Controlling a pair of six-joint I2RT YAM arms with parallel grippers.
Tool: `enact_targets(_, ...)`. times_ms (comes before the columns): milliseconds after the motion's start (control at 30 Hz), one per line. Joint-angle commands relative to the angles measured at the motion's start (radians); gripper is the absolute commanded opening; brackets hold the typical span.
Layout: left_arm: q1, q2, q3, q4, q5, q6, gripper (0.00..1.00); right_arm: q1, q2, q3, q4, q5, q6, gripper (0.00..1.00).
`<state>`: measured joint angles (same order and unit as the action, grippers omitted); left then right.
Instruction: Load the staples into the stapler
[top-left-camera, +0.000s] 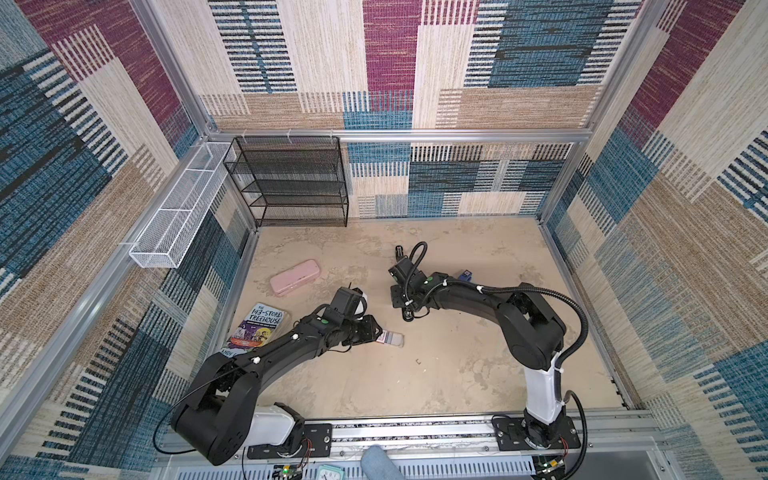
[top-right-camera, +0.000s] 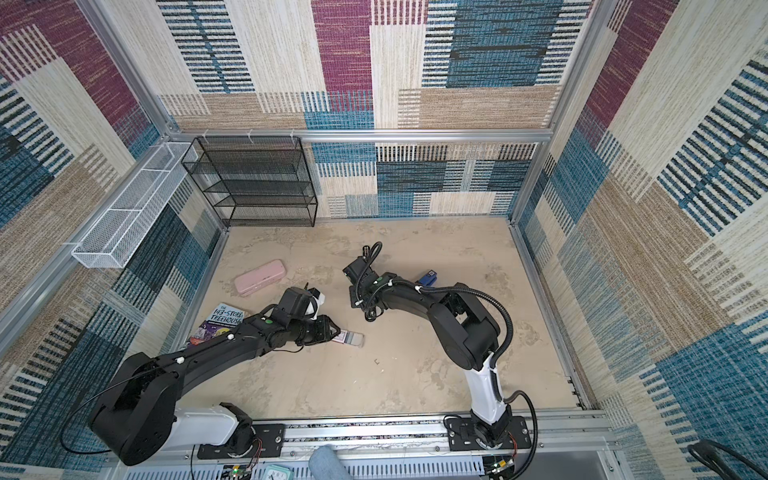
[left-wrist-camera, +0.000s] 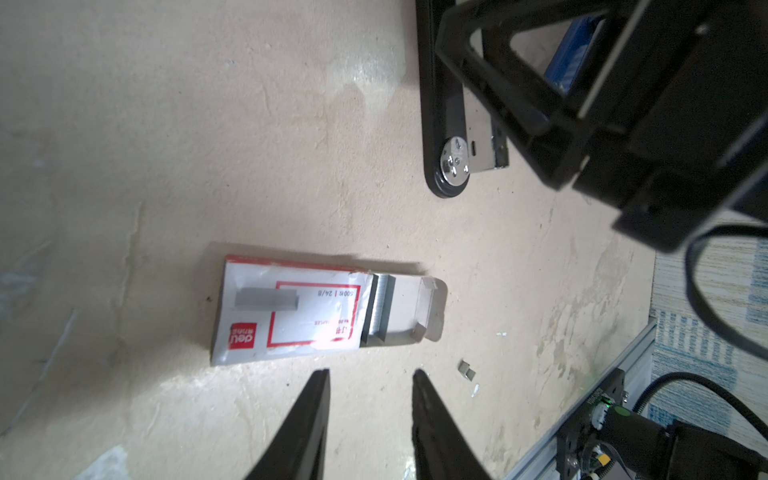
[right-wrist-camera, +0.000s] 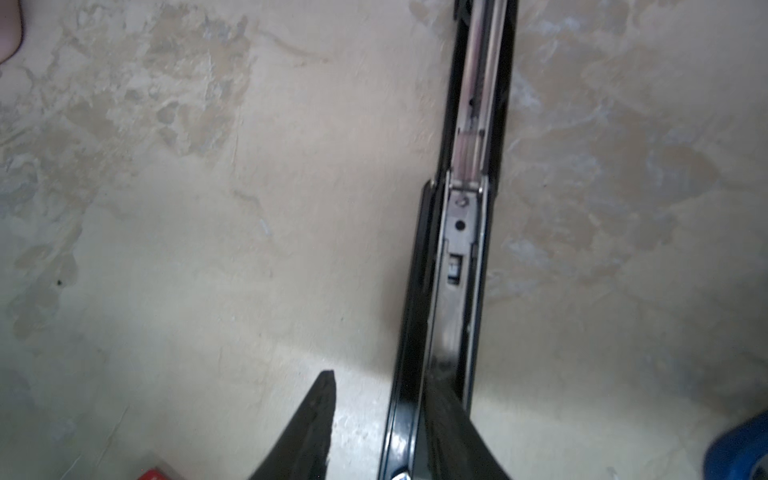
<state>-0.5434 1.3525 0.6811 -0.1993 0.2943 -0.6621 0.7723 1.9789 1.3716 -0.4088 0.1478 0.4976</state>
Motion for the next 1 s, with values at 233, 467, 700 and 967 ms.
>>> enact_targets(233, 0.0, 0.003, 0.008, 0.023, 0.009, -0.007, 0.37, 0.026, -0.162, -0.14, -0.016, -0.056, 0.076, 0.42)
enact_targets(467, 0.0, 0.043, 0.094, 0.003, 0.044, 0.01, 0.4, 0.012, -0.309, -0.161, -0.022, 0.033, 0.071, 0.56)
enact_targets(700, -0.054, 0.205, 0.288, -0.099, 0.08, 0.065, 0.41, -0.1, -0.503, -0.361, 0.053, 0.042, 0.128, 0.62)
enact_targets(967, -0.133, 0.441, 0.541, -0.276, 0.058, 0.129, 0.43, -0.177, -0.638, -0.552, 0.119, 0.021, 0.169, 0.64)
